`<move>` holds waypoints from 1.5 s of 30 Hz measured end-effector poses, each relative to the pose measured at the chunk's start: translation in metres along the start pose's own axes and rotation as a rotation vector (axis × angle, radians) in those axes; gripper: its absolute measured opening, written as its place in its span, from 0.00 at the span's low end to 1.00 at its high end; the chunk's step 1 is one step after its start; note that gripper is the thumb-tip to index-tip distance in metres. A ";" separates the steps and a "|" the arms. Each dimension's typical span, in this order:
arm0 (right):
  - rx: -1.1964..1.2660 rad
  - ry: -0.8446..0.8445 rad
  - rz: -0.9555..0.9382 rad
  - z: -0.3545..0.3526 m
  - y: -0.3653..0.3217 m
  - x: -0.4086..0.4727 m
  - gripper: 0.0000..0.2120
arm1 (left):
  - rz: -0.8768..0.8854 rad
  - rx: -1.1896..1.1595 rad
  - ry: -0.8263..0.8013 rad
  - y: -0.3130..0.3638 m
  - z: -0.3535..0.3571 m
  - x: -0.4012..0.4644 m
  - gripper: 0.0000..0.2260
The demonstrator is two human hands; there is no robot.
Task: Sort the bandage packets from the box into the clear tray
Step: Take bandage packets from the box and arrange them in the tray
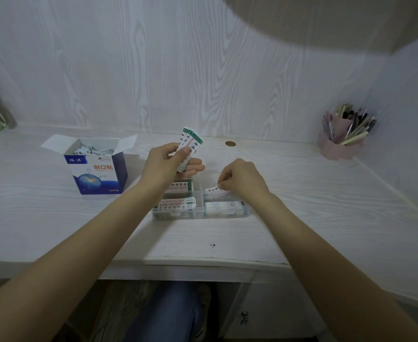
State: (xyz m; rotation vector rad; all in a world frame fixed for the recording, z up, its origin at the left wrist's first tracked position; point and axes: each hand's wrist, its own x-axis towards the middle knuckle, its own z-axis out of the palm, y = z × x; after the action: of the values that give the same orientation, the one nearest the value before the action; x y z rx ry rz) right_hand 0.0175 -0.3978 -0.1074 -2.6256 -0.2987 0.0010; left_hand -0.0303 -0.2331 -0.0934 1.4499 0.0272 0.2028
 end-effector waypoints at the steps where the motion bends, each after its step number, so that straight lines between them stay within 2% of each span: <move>1: -0.054 -0.016 0.002 0.001 -0.003 0.001 0.05 | 0.000 -0.002 0.000 0.000 0.000 0.000 0.07; 6: -0.160 -0.034 -0.010 0.001 -0.010 0.001 0.05 | -0.003 -0.006 -0.003 0.002 0.001 -0.001 0.04; 9: -0.198 0.000 -0.021 -0.001 -0.011 -0.003 0.08 | -0.008 -0.007 -0.010 0.003 0.001 -0.002 0.04; 11: -0.138 0.014 -0.018 -0.006 -0.009 -0.006 0.11 | -0.005 -0.011 -0.016 0.003 0.001 -0.002 0.04; 13: -0.020 0.033 0.000 -0.014 -0.005 -0.006 0.06 | -0.001 -0.010 -0.018 0.004 0.001 -0.001 0.04; 16: 0.064 0.066 0.028 -0.024 0.002 -0.004 0.07 | 0.000 -0.014 -0.017 0.004 0.002 -0.001 0.05; 21: -0.148 0.059 0.133 -0.021 0.006 -0.003 0.06 | -0.004 -0.022 -0.023 0.003 0.003 -0.001 0.06; 25: -0.298 0.044 0.122 -0.012 -0.002 -0.001 0.06 | -0.004 -0.025 -0.025 0.004 0.003 -0.001 0.04; 29: -0.297 -0.011 0.122 -0.011 -0.007 0.000 0.02 | -0.013 -0.019 -0.028 0.004 0.002 -0.001 0.04; 31: -0.295 -0.016 0.141 -0.012 -0.006 -0.001 0.06 | -0.021 -0.009 -0.039 0.004 0.002 0.000 0.04; 33: -0.279 -0.010 0.140 -0.017 -0.005 -0.002 0.05 | -0.023 0.002 -0.045 0.004 0.001 0.000 0.04; 35: -0.099 -0.005 0.105 -0.025 -0.004 -0.004 0.05 | -0.025 0.018 -0.035 0.003 0.000 0.000 0.04; 37: 0.323 -0.029 0.032 -0.032 -0.008 -0.010 0.05 | -0.036 0.033 -0.043 0.002 0.000 0.001 0.03; 39: 0.677 -0.084 -0.035 -0.034 -0.014 -0.016 0.10 | -0.066 0.044 -0.101 0.004 0.000 -0.001 0.06; 42: 0.796 -0.035 -0.109 -0.028 -0.020 -0.017 0.08 | -0.125 0.039 -0.250 0.009 0.002 -0.005 0.07; 45: 0.850 0.020 -0.117 -0.025 -0.019 -0.017 0.05 | -0.182 -0.014 -0.318 0.013 0.000 -0.007 0.09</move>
State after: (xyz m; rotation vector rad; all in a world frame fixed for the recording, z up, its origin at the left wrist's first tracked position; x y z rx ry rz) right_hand -0.0022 -0.3971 -0.0778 -1.7630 -0.3486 0.0506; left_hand -0.0387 -0.2324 -0.0816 1.4420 -0.1007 -0.1773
